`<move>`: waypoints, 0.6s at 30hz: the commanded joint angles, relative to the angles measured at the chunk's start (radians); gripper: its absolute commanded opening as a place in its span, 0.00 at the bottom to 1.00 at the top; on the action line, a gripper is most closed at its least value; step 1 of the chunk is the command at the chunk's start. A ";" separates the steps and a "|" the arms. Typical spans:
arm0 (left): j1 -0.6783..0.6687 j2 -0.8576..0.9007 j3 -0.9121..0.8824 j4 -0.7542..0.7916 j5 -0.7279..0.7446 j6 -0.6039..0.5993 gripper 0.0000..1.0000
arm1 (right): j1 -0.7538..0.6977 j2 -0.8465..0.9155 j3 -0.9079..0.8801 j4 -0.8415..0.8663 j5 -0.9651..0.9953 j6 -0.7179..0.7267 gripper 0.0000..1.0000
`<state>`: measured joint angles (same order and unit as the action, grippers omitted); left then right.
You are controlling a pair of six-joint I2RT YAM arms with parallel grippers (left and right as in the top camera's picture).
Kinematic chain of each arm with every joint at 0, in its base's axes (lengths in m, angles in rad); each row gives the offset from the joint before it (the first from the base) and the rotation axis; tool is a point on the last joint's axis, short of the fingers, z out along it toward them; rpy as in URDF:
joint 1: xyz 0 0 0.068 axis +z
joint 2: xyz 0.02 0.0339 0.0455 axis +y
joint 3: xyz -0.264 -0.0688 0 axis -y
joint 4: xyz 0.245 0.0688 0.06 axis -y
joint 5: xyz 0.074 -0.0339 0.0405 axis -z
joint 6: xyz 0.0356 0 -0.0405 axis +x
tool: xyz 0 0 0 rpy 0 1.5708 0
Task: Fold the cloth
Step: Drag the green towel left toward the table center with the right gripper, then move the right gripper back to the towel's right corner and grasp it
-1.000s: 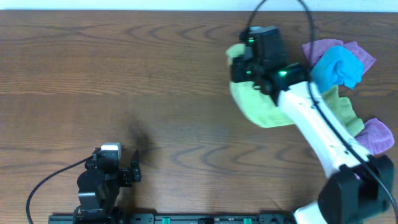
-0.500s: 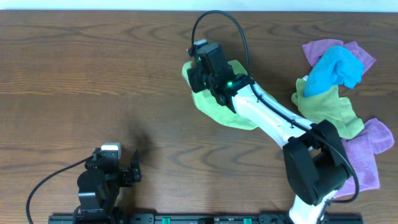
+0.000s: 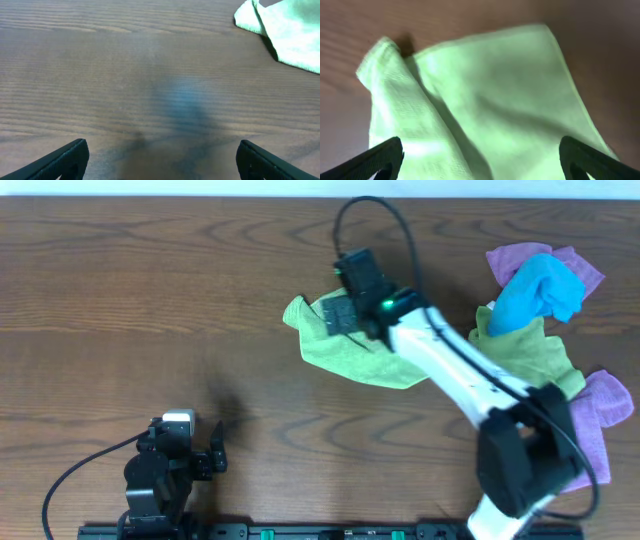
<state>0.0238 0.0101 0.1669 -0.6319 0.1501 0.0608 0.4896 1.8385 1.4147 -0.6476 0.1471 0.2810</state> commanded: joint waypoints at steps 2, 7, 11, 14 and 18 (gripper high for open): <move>-0.004 -0.006 -0.006 0.000 -0.003 0.014 0.95 | -0.137 -0.115 0.027 -0.146 -0.167 0.067 0.99; -0.004 -0.006 -0.006 0.000 -0.003 0.014 0.95 | -0.319 -0.146 0.014 -0.334 -0.349 0.066 0.99; -0.004 -0.006 -0.006 0.000 -0.003 0.014 0.95 | -0.437 -0.146 -0.043 -0.370 -0.480 0.061 0.99; -0.004 -0.006 -0.006 0.000 -0.003 0.014 0.95 | -0.484 -0.146 -0.097 -0.350 -0.503 0.054 0.99; -0.004 -0.006 -0.006 0.000 -0.003 0.014 0.95 | -0.506 -0.146 -0.176 -0.306 -0.502 0.055 0.99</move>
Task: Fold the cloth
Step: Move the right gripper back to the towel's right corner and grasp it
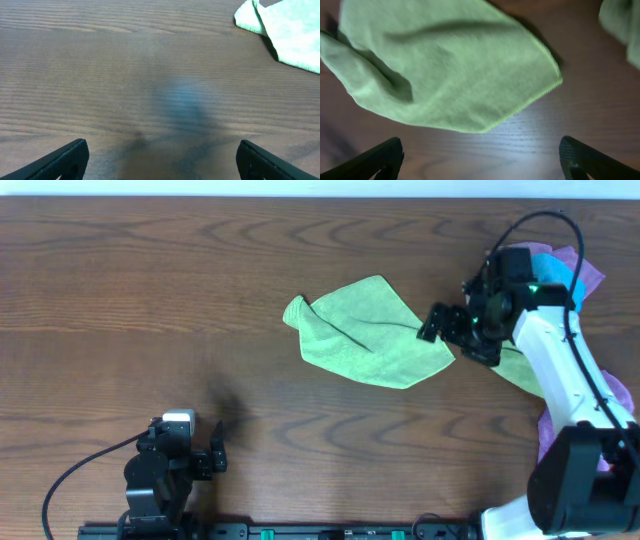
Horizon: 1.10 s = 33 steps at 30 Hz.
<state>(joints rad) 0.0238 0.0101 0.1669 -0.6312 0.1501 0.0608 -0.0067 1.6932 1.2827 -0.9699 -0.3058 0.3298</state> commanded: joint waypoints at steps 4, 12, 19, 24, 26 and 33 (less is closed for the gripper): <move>-0.004 -0.006 -0.006 -0.001 -0.003 0.014 0.95 | -0.026 -0.001 -0.147 0.106 -0.034 0.008 0.99; -0.004 -0.006 -0.006 -0.001 -0.003 0.014 0.95 | -0.068 0.000 -0.276 0.274 -0.024 0.036 0.99; -0.004 -0.006 -0.006 -0.001 -0.003 0.014 0.95 | -0.086 0.002 -0.321 0.395 -0.012 0.053 0.91; -0.004 -0.006 -0.006 -0.001 -0.003 0.014 0.95 | -0.086 0.008 -0.324 0.436 -0.010 0.060 0.90; -0.004 -0.006 -0.006 -0.001 -0.003 0.014 0.95 | -0.086 0.012 -0.324 0.448 0.000 0.068 0.90; -0.004 -0.006 -0.006 -0.001 -0.003 0.014 0.95 | -0.086 0.030 -0.324 0.478 0.008 0.090 0.87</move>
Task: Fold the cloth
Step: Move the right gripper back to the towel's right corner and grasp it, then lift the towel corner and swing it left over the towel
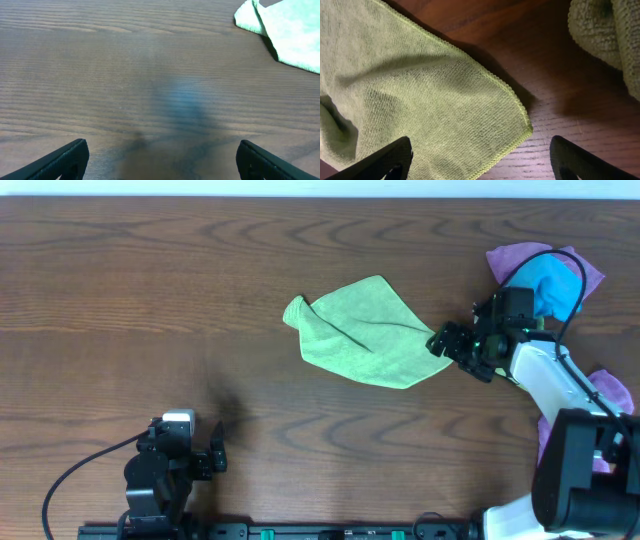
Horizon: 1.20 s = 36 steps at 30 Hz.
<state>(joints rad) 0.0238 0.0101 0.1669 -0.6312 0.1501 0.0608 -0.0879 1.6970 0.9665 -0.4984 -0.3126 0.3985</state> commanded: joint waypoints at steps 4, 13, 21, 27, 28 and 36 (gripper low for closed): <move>-0.004 -0.006 -0.006 -0.001 -0.003 0.014 0.95 | -0.005 0.044 -0.008 0.024 0.013 0.038 0.83; -0.004 -0.006 -0.006 -0.001 -0.003 0.014 0.95 | -0.004 0.112 -0.008 0.044 0.008 0.043 0.61; -0.004 -0.006 -0.006 -0.001 -0.003 0.014 0.95 | -0.004 0.111 -0.003 0.286 -0.069 0.044 0.01; -0.004 -0.006 -0.006 -0.001 -0.003 0.014 0.95 | 0.005 0.111 0.035 0.518 -0.091 0.170 0.01; -0.004 -0.006 -0.006 -0.001 -0.003 0.014 0.95 | 0.010 0.111 0.042 0.549 -0.092 0.186 0.01; -0.004 -0.006 -0.006 -0.001 -0.003 0.014 0.95 | 0.117 0.112 0.145 0.757 -0.034 0.285 0.02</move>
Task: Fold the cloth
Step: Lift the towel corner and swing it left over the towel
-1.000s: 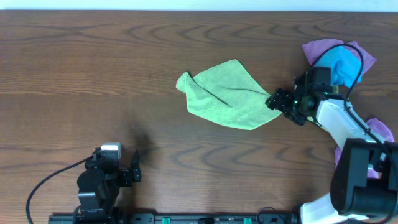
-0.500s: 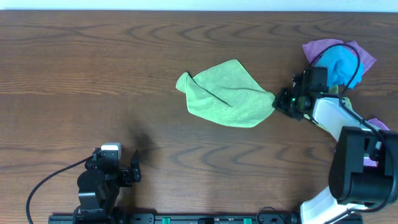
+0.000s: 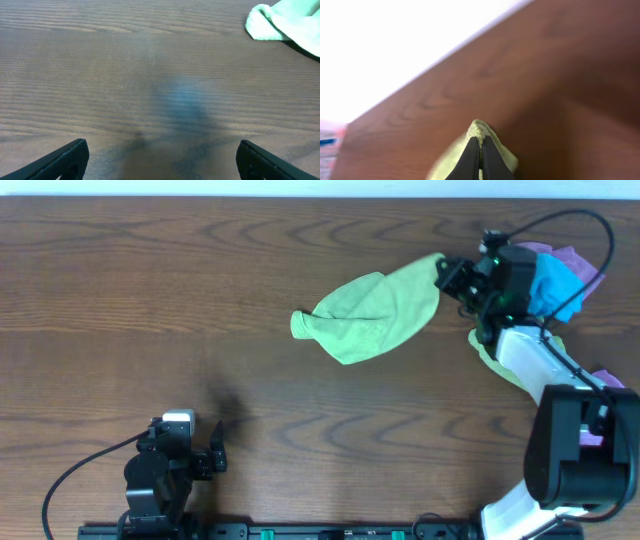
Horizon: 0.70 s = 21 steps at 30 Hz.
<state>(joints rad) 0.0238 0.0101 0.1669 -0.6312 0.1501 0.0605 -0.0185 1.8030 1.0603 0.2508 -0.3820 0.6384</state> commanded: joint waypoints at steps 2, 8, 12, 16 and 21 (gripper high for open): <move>-0.004 -0.006 -0.006 0.000 -0.003 0.014 0.95 | 0.088 0.008 0.085 0.008 0.065 0.045 0.02; -0.004 -0.006 -0.006 0.000 -0.003 0.014 0.95 | 0.212 0.015 0.164 0.000 0.064 0.045 0.01; -0.004 -0.006 -0.006 0.000 -0.003 0.014 0.95 | 0.306 0.015 0.172 0.000 0.031 0.044 0.01; -0.004 -0.006 -0.006 0.000 -0.003 0.015 0.95 | 0.412 0.015 0.172 -0.033 -0.018 0.029 0.01; -0.004 -0.006 -0.006 0.000 -0.003 0.015 0.95 | 0.565 0.015 0.172 -0.141 -0.072 -0.029 0.02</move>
<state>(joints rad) 0.0238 0.0101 0.1669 -0.6315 0.1501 0.0608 0.4713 1.8072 1.2167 0.1398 -0.4023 0.6586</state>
